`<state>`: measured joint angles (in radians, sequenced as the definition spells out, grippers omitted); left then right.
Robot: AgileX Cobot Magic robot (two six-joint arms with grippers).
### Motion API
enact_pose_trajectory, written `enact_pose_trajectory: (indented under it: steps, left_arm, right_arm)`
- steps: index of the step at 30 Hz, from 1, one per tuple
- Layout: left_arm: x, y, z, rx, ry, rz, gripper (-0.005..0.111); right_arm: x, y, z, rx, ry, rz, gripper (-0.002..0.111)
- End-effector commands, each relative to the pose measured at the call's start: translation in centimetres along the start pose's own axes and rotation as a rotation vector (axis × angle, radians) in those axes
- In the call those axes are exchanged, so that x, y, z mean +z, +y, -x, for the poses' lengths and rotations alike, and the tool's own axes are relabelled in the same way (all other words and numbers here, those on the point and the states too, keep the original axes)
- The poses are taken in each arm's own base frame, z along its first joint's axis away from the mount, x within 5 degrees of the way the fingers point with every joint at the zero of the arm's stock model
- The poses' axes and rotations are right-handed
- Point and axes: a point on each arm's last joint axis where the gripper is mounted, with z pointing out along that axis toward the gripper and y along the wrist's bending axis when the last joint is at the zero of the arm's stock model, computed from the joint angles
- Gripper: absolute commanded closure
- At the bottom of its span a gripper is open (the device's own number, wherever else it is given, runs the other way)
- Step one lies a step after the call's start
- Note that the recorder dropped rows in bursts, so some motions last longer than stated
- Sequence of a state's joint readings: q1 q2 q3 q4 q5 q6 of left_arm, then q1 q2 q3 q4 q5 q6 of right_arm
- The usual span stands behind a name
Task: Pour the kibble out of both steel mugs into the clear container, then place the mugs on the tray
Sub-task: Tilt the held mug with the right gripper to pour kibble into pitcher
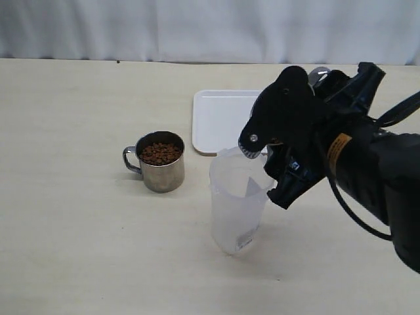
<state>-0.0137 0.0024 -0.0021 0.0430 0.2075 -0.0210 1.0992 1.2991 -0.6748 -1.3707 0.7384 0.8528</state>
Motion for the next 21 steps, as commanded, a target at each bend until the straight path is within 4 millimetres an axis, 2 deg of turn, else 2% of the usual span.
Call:
enact_pose_trajectory:
  steps: [1, 21]
  left_arm:
    - [0.0, 0.0, 0.04, -0.002, -0.011, 0.001, 0.107]
    - [0.0, 0.0, 0.04, -0.002, -0.011, 0.001, 0.107]
  right_arm:
    - [-0.74, 0.16, 0.77, -0.118, -0.024, -0.037, 0.103]
    - [-0.45, 0.23, 1.37, -0.276, -0.052, -0.116, 0.103]
